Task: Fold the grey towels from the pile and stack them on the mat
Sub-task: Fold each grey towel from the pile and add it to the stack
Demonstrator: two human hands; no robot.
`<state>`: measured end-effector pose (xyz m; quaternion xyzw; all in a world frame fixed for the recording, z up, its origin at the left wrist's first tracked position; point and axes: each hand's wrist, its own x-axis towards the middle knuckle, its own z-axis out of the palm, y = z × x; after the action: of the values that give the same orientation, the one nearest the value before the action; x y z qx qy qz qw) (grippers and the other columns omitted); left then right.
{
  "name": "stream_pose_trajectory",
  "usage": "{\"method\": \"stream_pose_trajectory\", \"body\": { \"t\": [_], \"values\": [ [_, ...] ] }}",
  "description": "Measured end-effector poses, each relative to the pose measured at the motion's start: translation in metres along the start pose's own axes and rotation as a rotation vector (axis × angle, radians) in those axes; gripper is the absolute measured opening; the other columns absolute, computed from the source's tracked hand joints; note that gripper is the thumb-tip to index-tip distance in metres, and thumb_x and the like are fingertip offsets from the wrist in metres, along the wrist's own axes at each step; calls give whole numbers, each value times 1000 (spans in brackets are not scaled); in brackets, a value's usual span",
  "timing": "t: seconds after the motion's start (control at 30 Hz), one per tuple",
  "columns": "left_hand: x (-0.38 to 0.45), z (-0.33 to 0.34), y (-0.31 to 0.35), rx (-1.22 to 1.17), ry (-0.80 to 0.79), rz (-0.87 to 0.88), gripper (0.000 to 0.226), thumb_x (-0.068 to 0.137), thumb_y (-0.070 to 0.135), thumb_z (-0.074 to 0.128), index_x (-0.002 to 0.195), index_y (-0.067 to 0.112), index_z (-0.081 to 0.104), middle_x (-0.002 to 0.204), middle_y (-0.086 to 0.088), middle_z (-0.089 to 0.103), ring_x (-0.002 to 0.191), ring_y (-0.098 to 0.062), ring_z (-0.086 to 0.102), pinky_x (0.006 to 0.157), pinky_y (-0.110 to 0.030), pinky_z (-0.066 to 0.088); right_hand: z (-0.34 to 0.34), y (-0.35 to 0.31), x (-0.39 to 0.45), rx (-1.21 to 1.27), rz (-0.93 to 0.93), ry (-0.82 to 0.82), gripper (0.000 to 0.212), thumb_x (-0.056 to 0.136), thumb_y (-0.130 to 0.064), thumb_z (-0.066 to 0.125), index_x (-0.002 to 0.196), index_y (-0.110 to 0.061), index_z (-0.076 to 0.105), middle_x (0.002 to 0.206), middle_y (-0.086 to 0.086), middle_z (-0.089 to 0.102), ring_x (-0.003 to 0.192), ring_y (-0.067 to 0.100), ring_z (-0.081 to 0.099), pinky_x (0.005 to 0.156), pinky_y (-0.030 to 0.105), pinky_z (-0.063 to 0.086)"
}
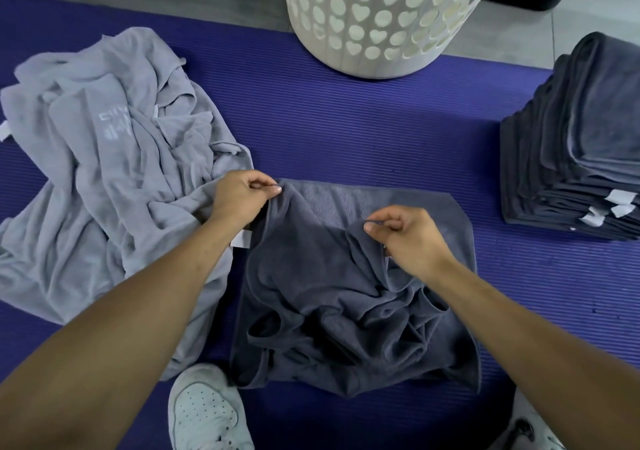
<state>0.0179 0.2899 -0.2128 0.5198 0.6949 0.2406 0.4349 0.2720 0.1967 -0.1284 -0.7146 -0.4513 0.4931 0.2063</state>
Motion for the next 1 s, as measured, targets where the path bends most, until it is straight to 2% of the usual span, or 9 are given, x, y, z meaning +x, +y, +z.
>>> {"method": "stream_pose_trajectory", "body": {
  "t": [0.23,0.37,0.47,0.63,0.7,0.77,0.83,0.93,1.0],
  "values": [
    [5,6,4,82,43,7,3,82,18,78,84,18,75,75,7,70,78,-9,67,77,-18,49,6,-1,5,9,1,-6,7,93,-23,68,89,-28,71,75,-12,74,69,-3,67,61,11,49],
    [8,9,7,129,80,-33,10,81,21,79,88,20,72,73,12,65,78,-10,65,73,-18,46,8,-1,5,-4,7,-11,5,93,-24,68,91,-27,72,79,-11,74,66,-4,66,60,10,46],
    [7,11,7,181,105,-42,19,85,22,76,102,16,72,84,4,69,83,-12,66,77,-22,48,7,-1,5,-10,-9,-9,10,93,-24,68,87,-31,70,76,-12,74,68,-3,67,60,10,48],
    [7,10,18,352,52,-56,9,89,26,70,86,18,67,86,-1,70,85,-19,65,78,-32,51,-10,2,7,-86,-8,-30,4,93,-25,68,93,-24,72,76,-8,74,66,1,67,67,20,55],
    [3,11,22,440,39,5,13,90,28,67,83,20,61,96,-3,67,87,-20,62,81,-36,51,-23,3,8,-133,-3,-58,5,93,-25,68,92,-24,72,79,-6,74,74,8,70,73,26,58],
    [-5,16,30,443,16,72,12,92,28,64,84,20,59,97,-2,63,88,-19,59,83,-38,50,-39,4,7,-213,-2,-76,5,93,-25,68,89,-25,72,79,-6,74,74,9,69,71,23,56],
    [-14,25,40,396,-42,124,11,93,26,63,87,18,60,89,1,64,86,-19,59,78,-34,47,-59,6,7,-334,14,-76,4,93,-24,68,89,-23,70,80,-7,72,72,6,67,62,16,48],
    [-31,51,64,304,-158,161,9,95,22,62,90,15,59,78,6,60,74,-11,56,61,-20,37,-91,16,7,-485,26,-37,5,92,-19,67,91,-16,70,81,-1,71,72,10,65,63,19,50],
    [-41,72,79,235,-207,171,8,96,21,61,92,14,59,77,7,59,70,-4,54,57,-15,35,-109,25,9,-528,33,10,7,93,-17,66,90,-13,70,81,4,72,71,12,64,61,17,47]
  ]
}}
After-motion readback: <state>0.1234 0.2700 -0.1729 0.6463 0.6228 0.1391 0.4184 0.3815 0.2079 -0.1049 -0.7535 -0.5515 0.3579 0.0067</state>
